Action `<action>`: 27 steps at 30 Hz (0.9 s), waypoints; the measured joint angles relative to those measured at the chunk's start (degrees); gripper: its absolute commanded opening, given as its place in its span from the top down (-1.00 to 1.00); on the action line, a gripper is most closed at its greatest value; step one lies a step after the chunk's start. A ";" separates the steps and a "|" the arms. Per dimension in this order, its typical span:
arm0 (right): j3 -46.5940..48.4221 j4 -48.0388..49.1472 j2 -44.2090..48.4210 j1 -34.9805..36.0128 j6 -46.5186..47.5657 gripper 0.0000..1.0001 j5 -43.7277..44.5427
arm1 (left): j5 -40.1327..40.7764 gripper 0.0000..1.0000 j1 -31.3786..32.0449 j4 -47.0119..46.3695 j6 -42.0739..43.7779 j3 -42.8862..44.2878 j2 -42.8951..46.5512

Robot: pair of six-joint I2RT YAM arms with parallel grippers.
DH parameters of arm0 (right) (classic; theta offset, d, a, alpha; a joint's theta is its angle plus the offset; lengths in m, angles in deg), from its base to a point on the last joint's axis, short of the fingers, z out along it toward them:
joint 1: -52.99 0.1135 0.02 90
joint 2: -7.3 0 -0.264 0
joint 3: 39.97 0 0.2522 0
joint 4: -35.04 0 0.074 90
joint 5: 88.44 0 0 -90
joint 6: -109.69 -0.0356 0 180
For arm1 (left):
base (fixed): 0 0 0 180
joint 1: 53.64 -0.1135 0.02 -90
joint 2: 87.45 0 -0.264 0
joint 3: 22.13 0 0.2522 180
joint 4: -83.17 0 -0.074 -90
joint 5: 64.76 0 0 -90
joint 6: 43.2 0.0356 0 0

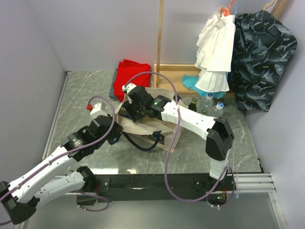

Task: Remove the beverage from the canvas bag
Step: Take out the drink from the canvas bag.

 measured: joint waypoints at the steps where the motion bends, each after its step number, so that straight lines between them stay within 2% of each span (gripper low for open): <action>1: 0.00 0.00 0.00 0.00 0.00 -0.05 0.00 | 0.00 0.63 0.00 0.00 0.00 0.00 0.00; 18: 0.00 0.00 -0.42 -0.44 -0.15 -0.05 -0.39 | 0.02 0.63 0.02 0.00 0.00 0.00 0.00; 21: 0.00 0.00 -0.42 -0.57 -0.22 0.03 -0.46 | 0.02 0.62 0.02 0.02 0.00 0.00 0.00; 24: 0.00 -0.02 -0.42 -0.61 -0.17 0.20 -0.42 | 0.04 0.61 0.02 0.00 0.00 0.00 0.00; 27: 0.02 -0.02 -0.68 -0.96 -0.20 0.20 -0.39 | 0.11 0.61 0.04 0.00 0.00 0.00 0.00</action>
